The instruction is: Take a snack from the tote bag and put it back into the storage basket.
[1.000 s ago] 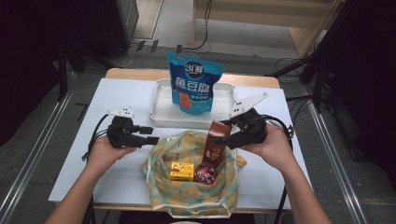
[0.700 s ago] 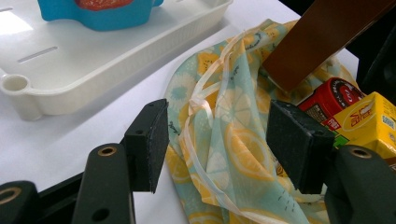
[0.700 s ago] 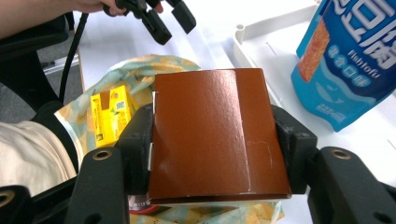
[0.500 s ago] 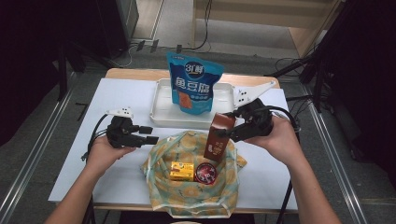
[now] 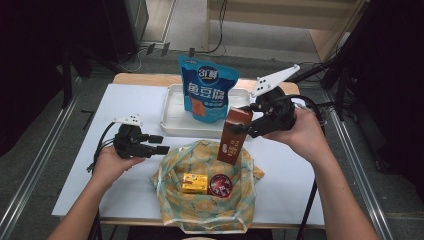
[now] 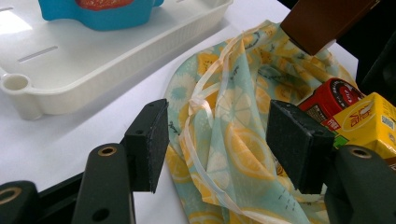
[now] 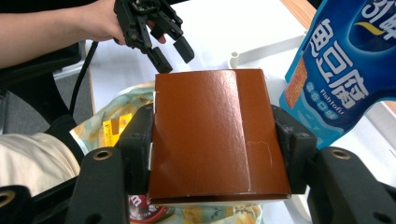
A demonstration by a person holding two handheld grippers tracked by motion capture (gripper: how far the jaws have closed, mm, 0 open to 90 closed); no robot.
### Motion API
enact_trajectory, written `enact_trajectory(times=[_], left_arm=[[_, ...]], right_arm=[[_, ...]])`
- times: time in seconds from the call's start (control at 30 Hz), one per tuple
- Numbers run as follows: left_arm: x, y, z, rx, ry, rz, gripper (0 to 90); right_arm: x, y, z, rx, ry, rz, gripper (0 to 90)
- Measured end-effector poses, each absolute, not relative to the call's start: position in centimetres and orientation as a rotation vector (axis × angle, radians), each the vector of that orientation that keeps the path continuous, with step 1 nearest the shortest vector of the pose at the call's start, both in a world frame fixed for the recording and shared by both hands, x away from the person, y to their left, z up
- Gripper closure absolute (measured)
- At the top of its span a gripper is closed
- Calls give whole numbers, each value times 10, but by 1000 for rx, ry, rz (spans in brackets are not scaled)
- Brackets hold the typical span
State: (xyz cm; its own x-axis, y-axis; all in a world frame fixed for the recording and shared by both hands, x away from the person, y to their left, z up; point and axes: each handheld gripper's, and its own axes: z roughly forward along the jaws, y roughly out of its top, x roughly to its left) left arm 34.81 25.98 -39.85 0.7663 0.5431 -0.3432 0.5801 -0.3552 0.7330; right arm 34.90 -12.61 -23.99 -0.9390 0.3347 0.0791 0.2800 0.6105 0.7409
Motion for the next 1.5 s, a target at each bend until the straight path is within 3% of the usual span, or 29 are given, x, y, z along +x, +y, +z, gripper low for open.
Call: enact_trajectory(times=[0.4,1.03,1.5], left_arm=[[348,260,-398,2029,840,-51,397],[349,260,-400,2033,831,-75,399],[348,260,-401,2036,821,-80,400]], right_arm=[[371,-115,-229,563,2711,1235,438],[427,-84,-265,656,2651,1236,439],[447,-58,-279,719,2567,1266,440]])
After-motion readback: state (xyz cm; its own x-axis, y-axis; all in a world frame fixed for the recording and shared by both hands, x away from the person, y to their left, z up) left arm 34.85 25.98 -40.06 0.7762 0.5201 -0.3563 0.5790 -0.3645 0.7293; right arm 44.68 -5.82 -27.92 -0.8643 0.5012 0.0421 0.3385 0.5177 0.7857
